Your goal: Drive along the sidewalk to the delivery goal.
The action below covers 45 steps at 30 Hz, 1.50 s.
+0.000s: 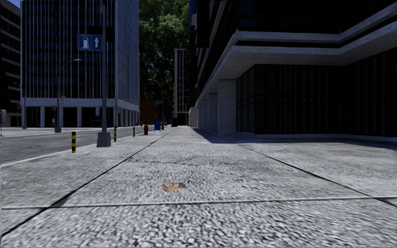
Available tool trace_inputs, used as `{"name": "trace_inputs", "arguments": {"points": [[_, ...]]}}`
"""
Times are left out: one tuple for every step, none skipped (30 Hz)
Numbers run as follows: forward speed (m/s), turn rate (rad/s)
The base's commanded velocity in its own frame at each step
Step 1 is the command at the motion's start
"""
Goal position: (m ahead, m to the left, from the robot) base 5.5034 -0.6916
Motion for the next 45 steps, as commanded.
{"name": "trace_inputs", "arguments": {"points": [[1.5,-0.39],[1.5,-0.39],[1.5,-0.39],[1.5,-0.39],[1.5,-0.39],[1.5,-0.39],[1.5,-0.39],[1.5,-0.39],[1.5,-0.39],[1.5,-0.39],[1.5,-0.39],[1.5,-0.39],[1.5,-0.39],[1.5,-0.39],[1.5,-0.39],[1.5,-0.39],[1.5,-0.39],[1.5,-0.39],[1.5,-0.39],[1.5,-0.39],[1.5,-0.39],[1.5,-0.39],[1.5,-0.39],[1.5,-0.39],[1.5,-0.39],[1.5,-0.39],[1.5,-0.39],[1.5,-0.39],[1.49,-0.39],[1.49,-0.39],[1.49,-0.39],[1.49,-0.39],[1.49,-0.39],[1.49,-0.31],[1.49,0.0],[1.49,0.0],[1.49,0.0],[1.49,0.0],[1.49,0.0],[1.49,0.0],[1.49,0.0],[1.49,0.0],[1.49,0.0],[1.49,0.0],[1.49,0.0]]}}
